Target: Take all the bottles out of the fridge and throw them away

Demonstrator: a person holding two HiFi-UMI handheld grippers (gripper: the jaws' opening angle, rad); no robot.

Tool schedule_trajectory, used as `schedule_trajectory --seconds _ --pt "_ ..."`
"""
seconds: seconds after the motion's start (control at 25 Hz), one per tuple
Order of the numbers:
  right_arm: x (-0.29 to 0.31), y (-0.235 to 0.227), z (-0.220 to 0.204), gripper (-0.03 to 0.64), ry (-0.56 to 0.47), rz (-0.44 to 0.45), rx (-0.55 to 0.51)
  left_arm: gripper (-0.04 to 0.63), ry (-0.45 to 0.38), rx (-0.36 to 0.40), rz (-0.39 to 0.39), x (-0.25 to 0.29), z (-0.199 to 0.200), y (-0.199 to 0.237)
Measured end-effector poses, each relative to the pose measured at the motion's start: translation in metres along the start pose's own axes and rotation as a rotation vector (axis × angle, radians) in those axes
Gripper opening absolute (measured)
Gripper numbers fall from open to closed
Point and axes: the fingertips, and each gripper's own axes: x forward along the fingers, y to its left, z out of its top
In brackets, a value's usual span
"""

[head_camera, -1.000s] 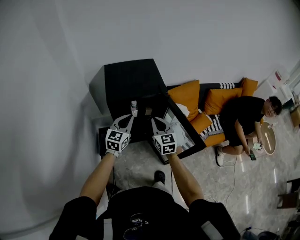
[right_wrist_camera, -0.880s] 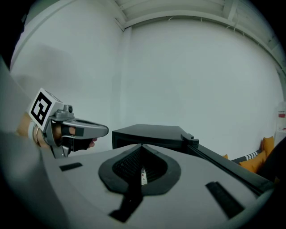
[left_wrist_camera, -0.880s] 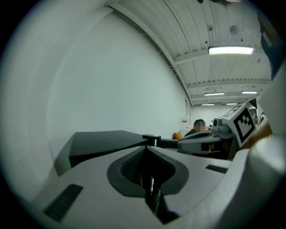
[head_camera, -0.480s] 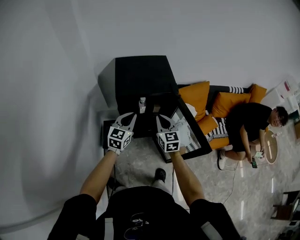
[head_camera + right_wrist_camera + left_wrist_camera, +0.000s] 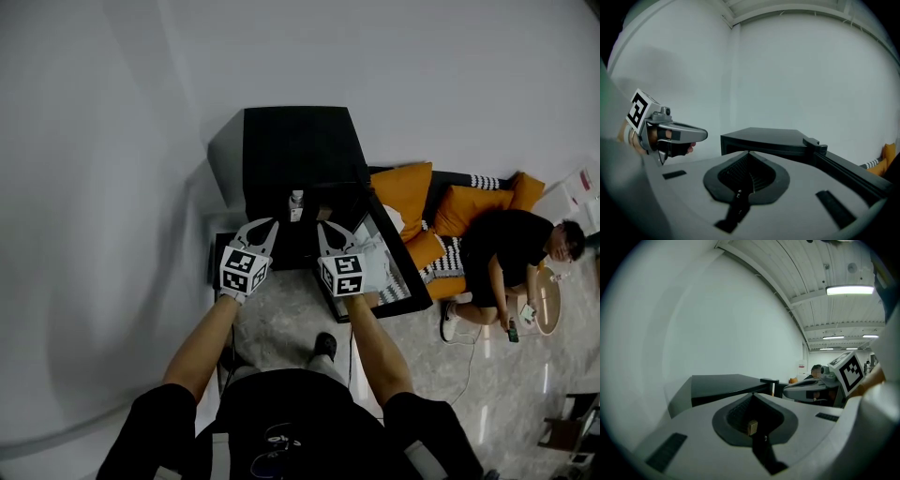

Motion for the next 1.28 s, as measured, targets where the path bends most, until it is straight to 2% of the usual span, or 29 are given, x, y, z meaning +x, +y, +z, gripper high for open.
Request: schedule_trajectory --seconds 0.24,0.64,1.28 --pt "0.010 0.002 -0.006 0.008 0.016 0.009 -0.004 0.000 0.002 -0.005 0.010 -0.001 -0.003 0.004" --pt "0.035 0.001 -0.045 0.008 0.074 0.028 0.020 0.000 0.023 -0.027 0.028 0.004 -0.025 0.013" --pt "0.076 0.008 -0.130 0.008 0.104 -0.006 0.086 0.000 0.106 -0.030 -0.025 0.012 -0.117 0.019"
